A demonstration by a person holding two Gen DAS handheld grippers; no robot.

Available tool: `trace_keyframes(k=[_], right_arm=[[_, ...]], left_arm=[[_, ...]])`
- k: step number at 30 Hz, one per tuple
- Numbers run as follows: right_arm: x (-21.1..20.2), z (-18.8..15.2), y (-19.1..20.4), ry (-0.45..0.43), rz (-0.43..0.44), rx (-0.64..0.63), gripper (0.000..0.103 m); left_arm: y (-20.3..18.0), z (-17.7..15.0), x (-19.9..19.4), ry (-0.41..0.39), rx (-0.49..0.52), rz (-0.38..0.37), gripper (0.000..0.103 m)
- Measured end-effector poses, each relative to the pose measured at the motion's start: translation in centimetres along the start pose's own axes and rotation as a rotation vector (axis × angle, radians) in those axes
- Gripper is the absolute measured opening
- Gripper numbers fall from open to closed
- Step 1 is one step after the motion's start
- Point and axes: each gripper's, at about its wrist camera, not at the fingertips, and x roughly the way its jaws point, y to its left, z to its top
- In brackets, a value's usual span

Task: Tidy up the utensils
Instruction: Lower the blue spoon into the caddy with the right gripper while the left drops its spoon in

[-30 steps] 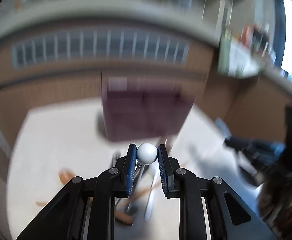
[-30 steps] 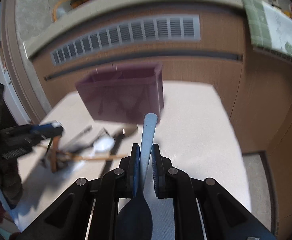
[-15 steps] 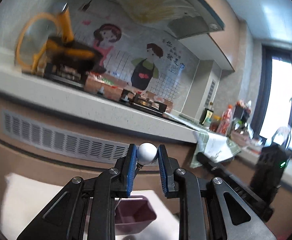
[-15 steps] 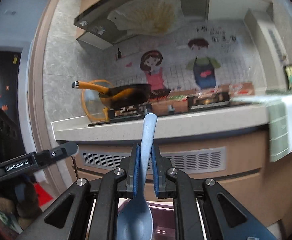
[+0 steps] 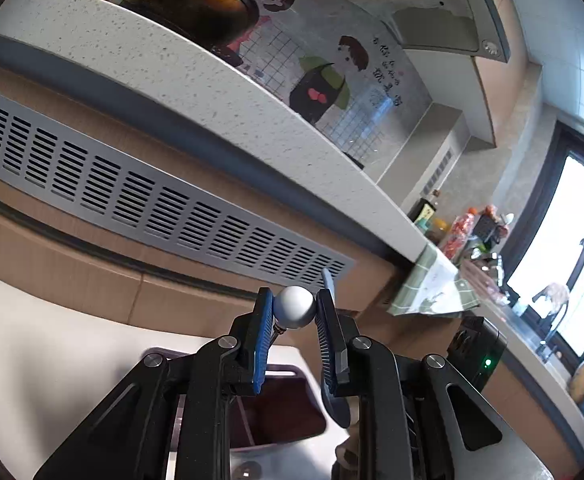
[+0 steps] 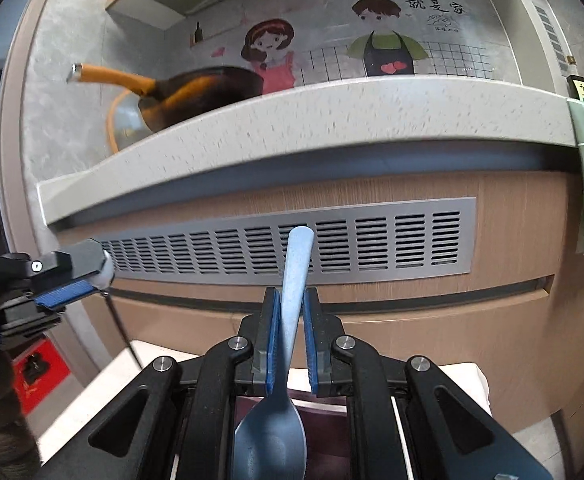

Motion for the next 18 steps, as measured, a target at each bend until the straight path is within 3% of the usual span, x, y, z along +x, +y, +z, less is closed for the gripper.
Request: trace_keyframes(k=[5,9,18], right_arm=[[1.2,-0.9,0.1,-0.023,-0.041,-0.025,0.012],[1.0,-1.8,-0.2,0.003,-0.026,-0.019,0.013],[-4.2,-2.8,-1.0,0.025,-0.043,-0.041,0.014]], left_arm=[[1.6,-0.9,1.1,0.031,-0.03,0.047,0.026],[2.2,-2.0,1.5,0.04,-0.035,0.054,0.047],[0.7,-3.6,-1.9,0.024,0.018,0.102,0.053]])
